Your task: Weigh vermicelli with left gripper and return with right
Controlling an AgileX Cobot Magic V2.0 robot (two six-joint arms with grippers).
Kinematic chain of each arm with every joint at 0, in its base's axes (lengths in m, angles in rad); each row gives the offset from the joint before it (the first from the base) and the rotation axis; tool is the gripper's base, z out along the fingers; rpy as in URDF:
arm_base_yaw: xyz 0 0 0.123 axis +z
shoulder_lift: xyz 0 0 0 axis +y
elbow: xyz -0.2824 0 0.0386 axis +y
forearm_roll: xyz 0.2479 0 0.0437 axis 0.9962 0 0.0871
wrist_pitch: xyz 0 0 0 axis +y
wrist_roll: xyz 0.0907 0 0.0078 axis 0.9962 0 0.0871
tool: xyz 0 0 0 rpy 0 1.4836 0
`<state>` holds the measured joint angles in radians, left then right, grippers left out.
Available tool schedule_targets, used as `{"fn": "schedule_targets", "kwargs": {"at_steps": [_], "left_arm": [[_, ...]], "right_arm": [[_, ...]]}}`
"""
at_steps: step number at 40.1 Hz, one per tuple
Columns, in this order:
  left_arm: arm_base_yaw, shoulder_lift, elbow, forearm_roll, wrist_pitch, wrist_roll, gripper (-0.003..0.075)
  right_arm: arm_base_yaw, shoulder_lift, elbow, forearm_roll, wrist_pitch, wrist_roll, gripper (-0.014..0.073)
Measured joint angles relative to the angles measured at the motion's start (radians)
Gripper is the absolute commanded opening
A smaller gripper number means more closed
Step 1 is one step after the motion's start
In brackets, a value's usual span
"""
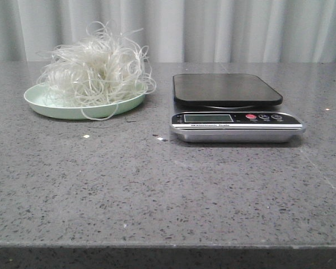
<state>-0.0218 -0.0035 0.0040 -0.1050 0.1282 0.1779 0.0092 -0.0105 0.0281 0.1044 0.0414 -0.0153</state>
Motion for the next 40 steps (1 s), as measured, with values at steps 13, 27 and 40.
{"fn": "schedule_targets", "kwargs": {"at_steps": [13,27,40], "left_arm": [[0.000,0.000,0.000,0.000,0.000,0.000,0.0137],[0.000,0.000,0.000,0.000,-0.024,0.000,0.0137],[0.000,0.000,-0.021,-0.071,-0.283,0.000,0.0137]], "right_arm": [[0.000,0.000,0.000,0.000,0.000,0.000,0.0151],[0.000,0.000,0.000,0.000,0.000,0.000,0.0151],[0.000,0.000,0.000,0.000,-0.002,0.000,0.0151]]}}
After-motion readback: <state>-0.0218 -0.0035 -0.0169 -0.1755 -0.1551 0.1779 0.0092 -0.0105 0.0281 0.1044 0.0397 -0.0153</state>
